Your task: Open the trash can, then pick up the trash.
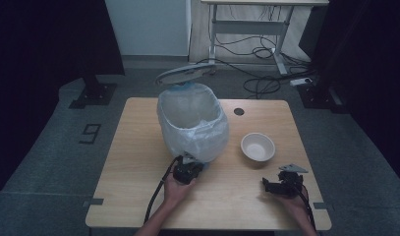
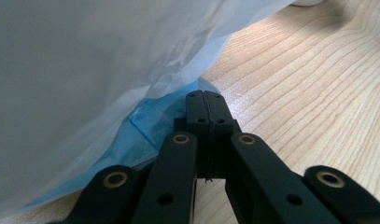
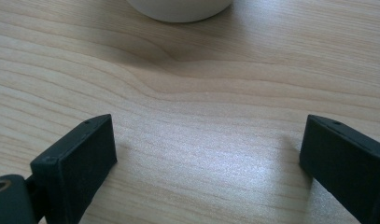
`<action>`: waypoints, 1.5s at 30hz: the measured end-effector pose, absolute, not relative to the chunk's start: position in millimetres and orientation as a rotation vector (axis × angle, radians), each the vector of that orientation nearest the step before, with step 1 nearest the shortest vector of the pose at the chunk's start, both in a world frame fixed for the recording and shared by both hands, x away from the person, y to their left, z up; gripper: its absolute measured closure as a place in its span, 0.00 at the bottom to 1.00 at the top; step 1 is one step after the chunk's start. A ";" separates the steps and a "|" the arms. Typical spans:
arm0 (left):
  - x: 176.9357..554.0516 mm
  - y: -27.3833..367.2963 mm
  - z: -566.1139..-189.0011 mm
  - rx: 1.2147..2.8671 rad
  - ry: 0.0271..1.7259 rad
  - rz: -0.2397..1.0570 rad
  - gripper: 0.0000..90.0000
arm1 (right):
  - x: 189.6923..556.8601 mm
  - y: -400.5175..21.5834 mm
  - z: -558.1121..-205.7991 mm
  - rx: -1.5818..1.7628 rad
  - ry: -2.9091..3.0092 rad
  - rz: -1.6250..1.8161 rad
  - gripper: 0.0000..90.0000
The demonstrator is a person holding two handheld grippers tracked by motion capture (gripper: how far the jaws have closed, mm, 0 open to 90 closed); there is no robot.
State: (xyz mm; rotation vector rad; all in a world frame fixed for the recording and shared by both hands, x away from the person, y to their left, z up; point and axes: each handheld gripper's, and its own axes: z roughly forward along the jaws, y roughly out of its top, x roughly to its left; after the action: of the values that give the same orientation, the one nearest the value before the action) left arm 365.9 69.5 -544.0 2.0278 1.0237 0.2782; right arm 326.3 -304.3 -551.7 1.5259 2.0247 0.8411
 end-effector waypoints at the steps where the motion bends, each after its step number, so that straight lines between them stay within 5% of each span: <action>1: 366.0 69.6 -544.1 2.027 1.024 0.278 1.00 | 326.3 -304.3 -551.7 1.526 2.025 0.841 0.03; 7: 366.1 69.6 -544.1 2.027 1.024 0.278 1.00 | 326.3 -304.3 -551.7 1.526 2.025 0.841 0.03; 12: 366.3 69.7 -544.1 2.026 1.024 0.279 1.00 | 326.1 -305.4 -549.6 1.531 2.006 0.852 0.14; 26: 366.5 69.8 -544.2 2.026 1.021 0.278 1.00 | 334.6 -304.0 -514.4 1.508 1.902 0.958 0.14; 45: 366.7 70.1 -544.2 2.029 1.017 0.277 1.00 | 408.0 -308.5 -496.1 1.618 1.903 0.885 0.16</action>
State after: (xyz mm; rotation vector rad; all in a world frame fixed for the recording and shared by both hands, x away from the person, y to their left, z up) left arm 366.7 70.1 -544.2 2.0288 1.0166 0.2766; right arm 408.0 -308.5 -496.1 1.6185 1.9027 0.8851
